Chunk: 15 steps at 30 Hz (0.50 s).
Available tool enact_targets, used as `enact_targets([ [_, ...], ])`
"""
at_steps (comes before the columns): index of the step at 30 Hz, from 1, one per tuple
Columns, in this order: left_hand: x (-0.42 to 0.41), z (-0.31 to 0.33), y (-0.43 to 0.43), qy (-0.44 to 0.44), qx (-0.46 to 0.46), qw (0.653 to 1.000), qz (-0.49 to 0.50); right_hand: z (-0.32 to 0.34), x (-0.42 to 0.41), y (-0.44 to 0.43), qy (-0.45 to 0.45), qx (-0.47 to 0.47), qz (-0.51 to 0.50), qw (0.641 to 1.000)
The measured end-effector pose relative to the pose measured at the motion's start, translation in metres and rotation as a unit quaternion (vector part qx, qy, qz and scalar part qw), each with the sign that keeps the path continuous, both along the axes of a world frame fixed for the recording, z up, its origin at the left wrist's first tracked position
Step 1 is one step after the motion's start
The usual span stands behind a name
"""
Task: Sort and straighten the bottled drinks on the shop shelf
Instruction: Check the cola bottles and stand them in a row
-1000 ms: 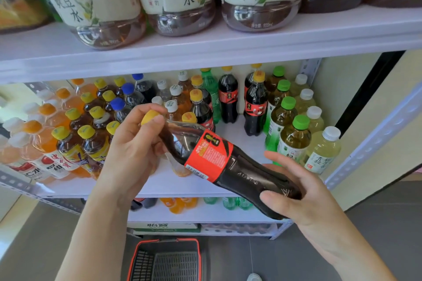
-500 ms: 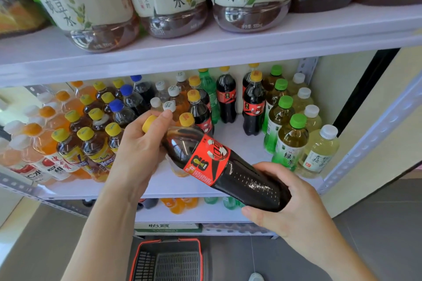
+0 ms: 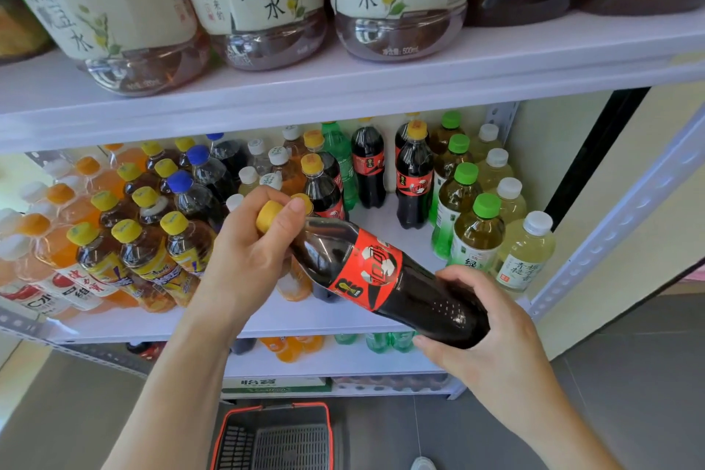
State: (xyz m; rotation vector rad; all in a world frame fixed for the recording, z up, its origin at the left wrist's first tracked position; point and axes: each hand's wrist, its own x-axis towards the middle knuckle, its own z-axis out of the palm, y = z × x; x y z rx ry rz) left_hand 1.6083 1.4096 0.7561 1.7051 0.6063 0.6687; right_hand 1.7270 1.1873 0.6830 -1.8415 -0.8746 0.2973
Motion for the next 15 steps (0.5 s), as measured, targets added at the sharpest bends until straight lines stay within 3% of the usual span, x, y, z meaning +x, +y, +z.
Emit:
enact_targets([
  [4,0.011,-0.001,-0.013,-0.030,0.067,0.997,-0.001,-0.011,0.005,0.003,-0.033,-0.076,0.024,0.996],
  [7,0.020,-0.004,-0.022,-0.040,0.137,0.990,-0.017,-0.017,0.010,0.005,0.058,-0.159,0.078,0.983],
  [10,0.030,-0.006,-0.026,-0.034,0.145,0.989,-0.012,-0.020,0.013,0.003,0.129,-0.170,0.132,0.968],
  [15,0.044,-0.004,-0.031,0.021,0.235,0.970,-0.057,-0.027,0.016,0.003,0.025,-0.248,0.089,0.964],
])
